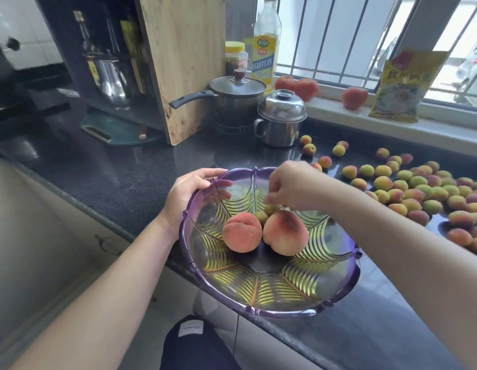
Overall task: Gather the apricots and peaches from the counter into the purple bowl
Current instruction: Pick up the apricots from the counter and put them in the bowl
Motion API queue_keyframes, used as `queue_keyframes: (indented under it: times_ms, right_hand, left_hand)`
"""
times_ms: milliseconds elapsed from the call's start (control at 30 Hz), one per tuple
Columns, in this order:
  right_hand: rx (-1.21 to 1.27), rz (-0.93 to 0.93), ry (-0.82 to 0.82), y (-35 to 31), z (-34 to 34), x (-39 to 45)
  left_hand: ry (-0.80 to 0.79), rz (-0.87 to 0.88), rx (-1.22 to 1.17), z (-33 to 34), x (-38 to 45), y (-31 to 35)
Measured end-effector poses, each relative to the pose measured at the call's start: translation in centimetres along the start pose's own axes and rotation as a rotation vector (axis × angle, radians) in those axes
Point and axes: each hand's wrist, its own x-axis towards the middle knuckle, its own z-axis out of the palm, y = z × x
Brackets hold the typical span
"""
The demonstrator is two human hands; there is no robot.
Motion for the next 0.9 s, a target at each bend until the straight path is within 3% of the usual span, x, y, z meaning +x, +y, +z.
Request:
queue_keyframes:
  times_ms: [67,133,200,267,400,500,600,767,900]
  right_hand:
    - [0.253,0.036,0.131,1.4,-2.0,-0.8]
    - [0.517,0.091,0.362,3.6,-3.5,-2.2]
    - [0.610,0.191,0.592,6.2,-3.1,-3.4]
    - [0.566,0.309,0.706,8.9,-0.7,-3.7]
    - [0.429,0.321,0.743,11.4,5.3,-3.5]
    - [0.350,0.306,0.642,11.4,7.7,-3.7]
    - [0.322,0.280,0.547,11.4,7.7,-4.4]
    - [0.365,0.210,0.621,10.8,7.5,-5.6]
    - [0.299,0.164,0.566,10.8,7.3,-5.9]
  left_hand:
    - [0.002,0.000,-0.004,0.1,0.0,0.0]
    - [0.012,-0.004,0.005,0.0,0.2,-0.1]
    - [0.018,-0.009,0.005,-0.1,0.3,-0.2]
    - [0.024,-0.010,-0.004,0.0,0.3,-0.3]
    - [0.035,0.005,0.018,0.0,0.1,-0.2]
    - [0.057,0.010,0.035,-0.1,0.0,-0.1]
    - [0.067,0.011,0.054,-0.2,-0.1,-0.1]
    - [0.063,0.011,0.078,-0.5,0.0,-0.2]
    - [0.062,0.019,0.083,-0.3,-0.2,-0.1]
